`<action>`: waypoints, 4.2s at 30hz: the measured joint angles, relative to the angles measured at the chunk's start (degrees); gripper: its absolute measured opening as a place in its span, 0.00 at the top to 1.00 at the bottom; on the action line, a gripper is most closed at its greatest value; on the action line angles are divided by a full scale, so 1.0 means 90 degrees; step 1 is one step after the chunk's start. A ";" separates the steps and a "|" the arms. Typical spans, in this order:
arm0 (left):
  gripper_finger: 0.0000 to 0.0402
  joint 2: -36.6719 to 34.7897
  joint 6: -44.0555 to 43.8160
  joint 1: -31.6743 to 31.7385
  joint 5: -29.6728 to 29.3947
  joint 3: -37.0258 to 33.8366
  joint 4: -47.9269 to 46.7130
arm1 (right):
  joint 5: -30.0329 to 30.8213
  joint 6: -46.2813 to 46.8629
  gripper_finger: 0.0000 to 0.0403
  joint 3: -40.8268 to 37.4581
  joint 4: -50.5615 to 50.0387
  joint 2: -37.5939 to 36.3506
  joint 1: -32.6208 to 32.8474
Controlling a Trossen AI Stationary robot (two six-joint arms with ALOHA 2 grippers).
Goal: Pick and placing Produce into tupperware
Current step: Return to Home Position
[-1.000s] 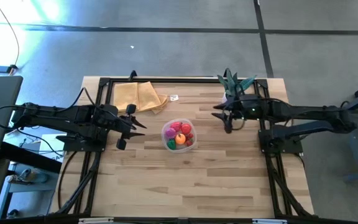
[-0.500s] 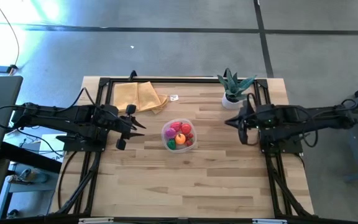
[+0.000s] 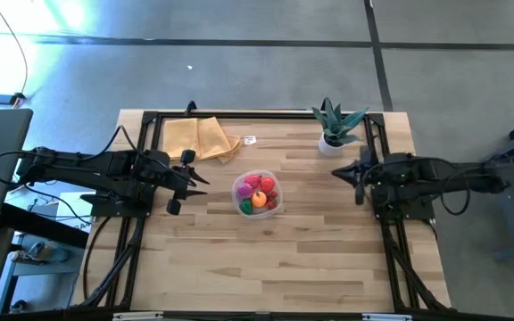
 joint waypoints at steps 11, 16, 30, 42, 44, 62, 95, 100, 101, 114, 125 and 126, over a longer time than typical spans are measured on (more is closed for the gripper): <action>0.70 0.0000 0.0392 -0.0001 -0.0585 0.0000 0.0134 | -0.1082 -0.0380 1.00 -0.0005 -0.0159 -0.0929 -0.0708; 0.70 0.0015 0.0389 0.0001 -0.0794 0.0000 0.0134 | -0.1184 -0.0336 1.00 -0.0015 -0.0473 -0.0998 -0.0696; 0.70 0.0063 0.0508 0.0001 -0.1554 0.0000 0.0561 | -0.1123 -0.0318 1.00 -0.0018 -0.0526 -0.0981 -0.0696; 0.70 -0.0030 0.0731 0.0001 -0.1804 0.0683 0.0755 | -0.1021 0.0184 1.00 -0.0018 -0.0526 -0.0981 -0.0696; 0.70 -0.0211 0.0889 0.0001 -0.1802 0.1060 0.0676 | -0.1023 0.0174 1.00 -0.0018 -0.0525 -0.0981 -0.0696; 0.70 -0.3354 0.0576 0.0001 -0.1795 -0.0271 -0.0281 | -0.1149 -0.0156 1.00 -0.0062 -0.0488 -0.0984 -0.0696; 0.70 -0.4726 0.0400 -0.0001 -0.1521 -0.1725 -0.0017 | -0.0987 0.0405 1.00 -0.1549 0.0615 -0.2198 -0.0696; 0.70 -0.4726 0.0313 -0.0001 -0.1379 -0.2008 0.0207 | -0.0995 0.0534 1.00 -0.1831 0.0877 -0.2199 -0.0696; 0.70 -0.4726 0.0299 0.0000 -0.1382 -0.2066 0.0204 | -0.0995 0.0550 1.00 -0.1885 0.0900 -0.2198 -0.0694; 0.70 -0.4726 0.0154 0.0001 -0.1404 -0.2703 0.0522 | -0.1254 0.0698 1.00 -0.2181 0.1088 -0.2185 -0.0695; 0.70 -0.4726 0.0165 0.0000 -0.1287 -0.3070 0.0520 | -0.1229 0.0721 1.00 -0.2181 0.0564 -0.2183 -0.0695; 0.70 -0.4726 0.0165 -0.0001 -0.1287 -0.3070 0.0520 | -0.1224 0.0721 1.00 -0.2181 0.0537 -0.2183 -0.0696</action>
